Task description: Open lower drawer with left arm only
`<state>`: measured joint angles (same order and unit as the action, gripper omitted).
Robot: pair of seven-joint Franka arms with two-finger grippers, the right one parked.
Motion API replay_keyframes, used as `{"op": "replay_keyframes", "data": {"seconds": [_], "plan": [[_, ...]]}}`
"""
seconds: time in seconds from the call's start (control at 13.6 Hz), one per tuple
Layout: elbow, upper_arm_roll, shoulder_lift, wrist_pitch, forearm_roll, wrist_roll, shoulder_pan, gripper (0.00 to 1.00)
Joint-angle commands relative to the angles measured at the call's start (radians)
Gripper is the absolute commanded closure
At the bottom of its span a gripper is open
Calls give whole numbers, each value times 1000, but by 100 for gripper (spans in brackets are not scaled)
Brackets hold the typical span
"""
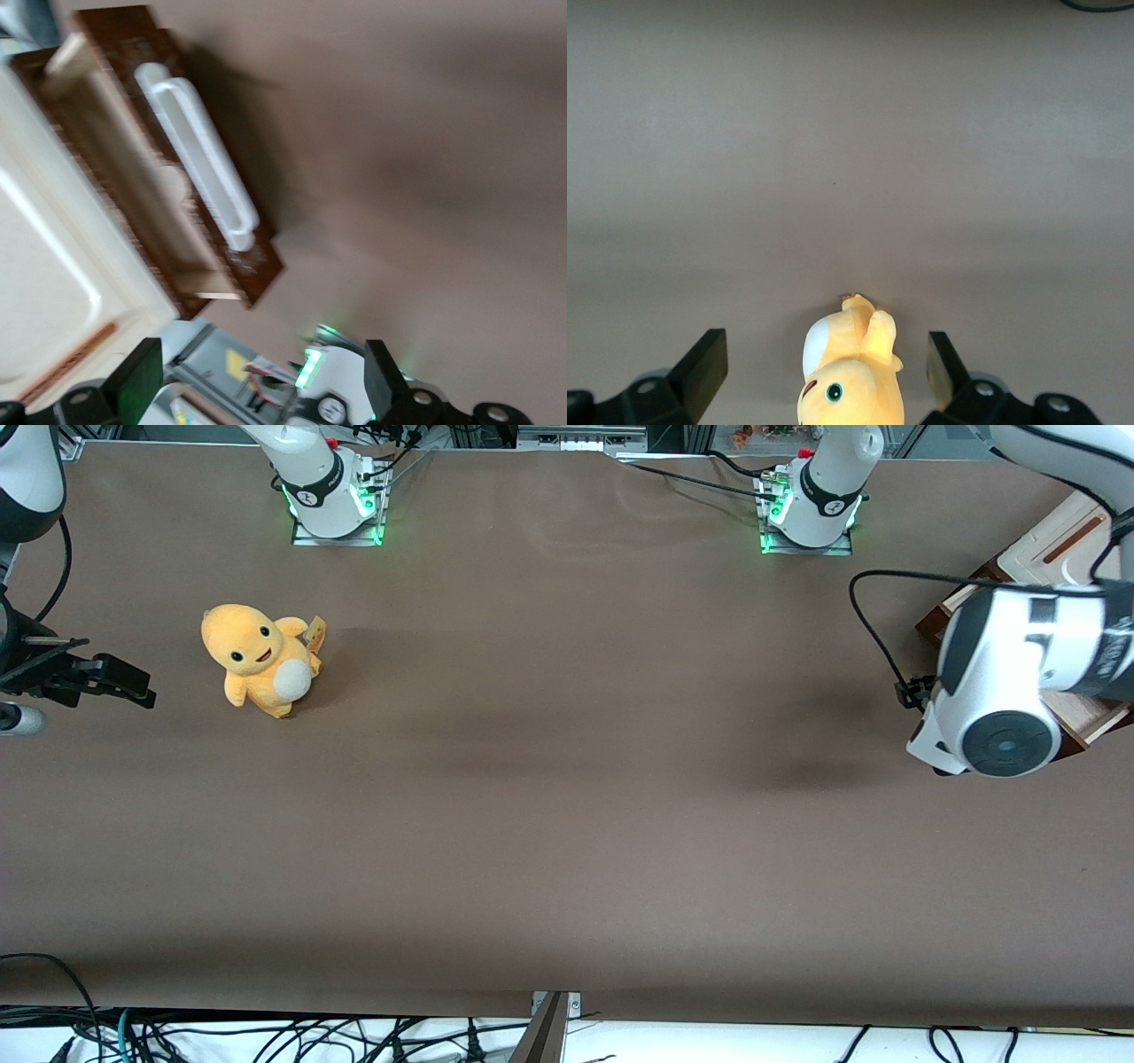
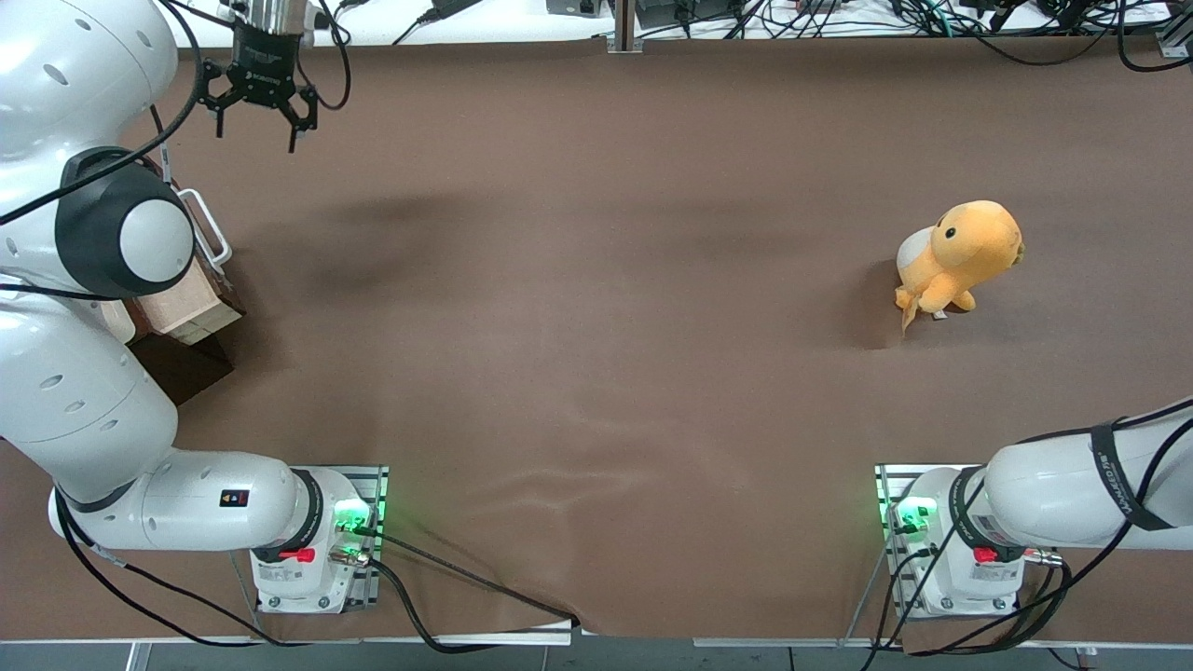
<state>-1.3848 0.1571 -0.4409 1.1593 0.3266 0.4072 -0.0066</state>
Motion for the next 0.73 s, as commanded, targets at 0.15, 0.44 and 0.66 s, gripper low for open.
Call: {"op": "replay_keyframes", "data": {"seconds": [0.15, 0.44, 0.66], "plan": [[121, 9, 19, -7, -176, -192, 22, 0], [141, 21, 105, 29, -233, -246, 16, 0], [92, 22, 195, 159, -283, -249, 11, 0]]}}
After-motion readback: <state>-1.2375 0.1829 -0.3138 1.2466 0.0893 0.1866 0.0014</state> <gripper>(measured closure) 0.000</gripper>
